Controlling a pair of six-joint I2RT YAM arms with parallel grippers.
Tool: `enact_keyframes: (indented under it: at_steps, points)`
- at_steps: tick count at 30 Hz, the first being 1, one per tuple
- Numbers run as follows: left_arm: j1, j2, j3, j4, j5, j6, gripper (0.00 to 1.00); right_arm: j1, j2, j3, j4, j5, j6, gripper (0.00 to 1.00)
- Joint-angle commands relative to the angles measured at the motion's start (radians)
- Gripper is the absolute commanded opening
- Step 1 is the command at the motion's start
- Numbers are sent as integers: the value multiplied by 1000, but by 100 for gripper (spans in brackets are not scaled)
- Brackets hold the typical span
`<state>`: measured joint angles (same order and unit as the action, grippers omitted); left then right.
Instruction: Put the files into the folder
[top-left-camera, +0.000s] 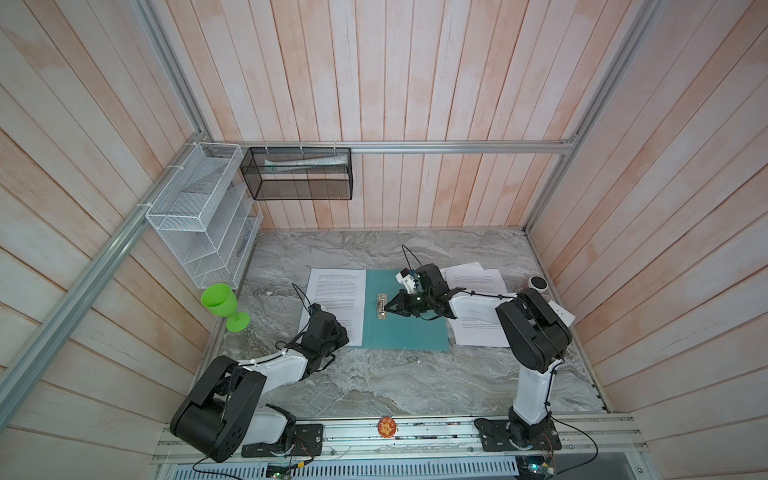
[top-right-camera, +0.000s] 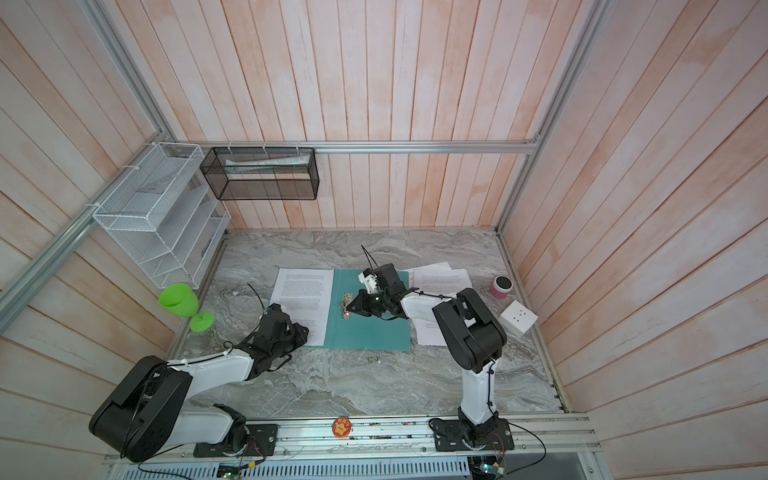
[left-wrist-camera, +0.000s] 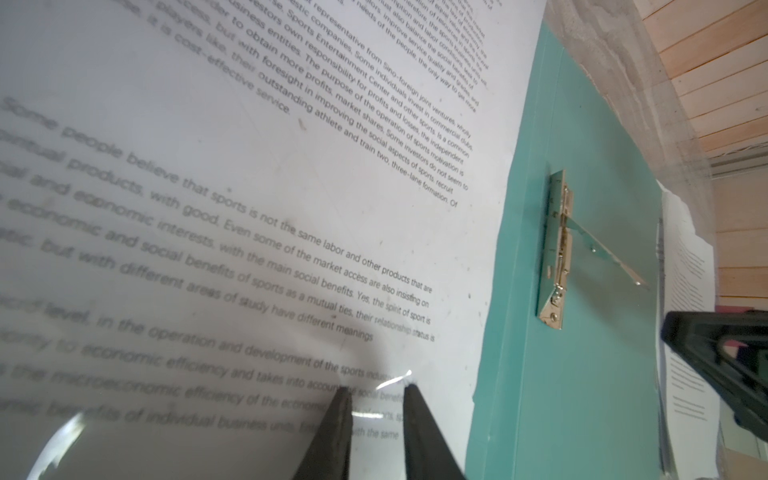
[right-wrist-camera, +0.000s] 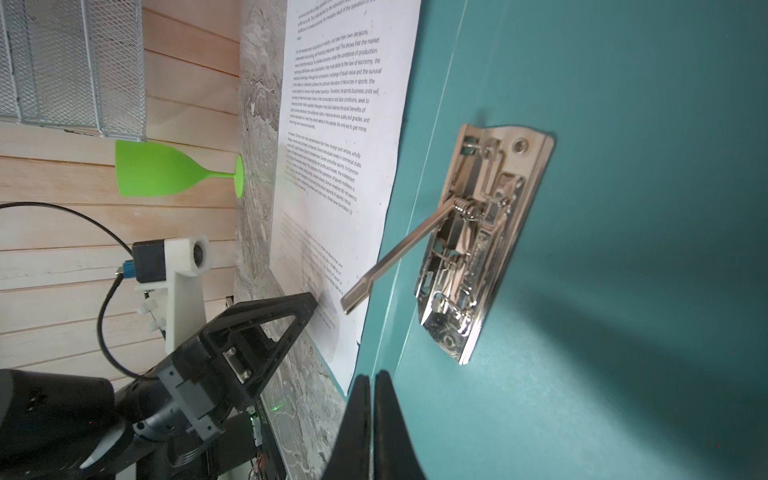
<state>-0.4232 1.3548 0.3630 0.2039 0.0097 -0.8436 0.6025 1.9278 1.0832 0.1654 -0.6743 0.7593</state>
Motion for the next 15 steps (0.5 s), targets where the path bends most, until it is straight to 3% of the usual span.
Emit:
enact_keyframes:
  at_steps: [1, 15]
  points:
    - [7, 2, -48, -140, -24, -17, 26, 23, 14, 1, 36, -23, 26, 0]
    - [8, -17, -61, -112, -14, -18, 26, 46, 173, 153, 30, -45, 27, 0]
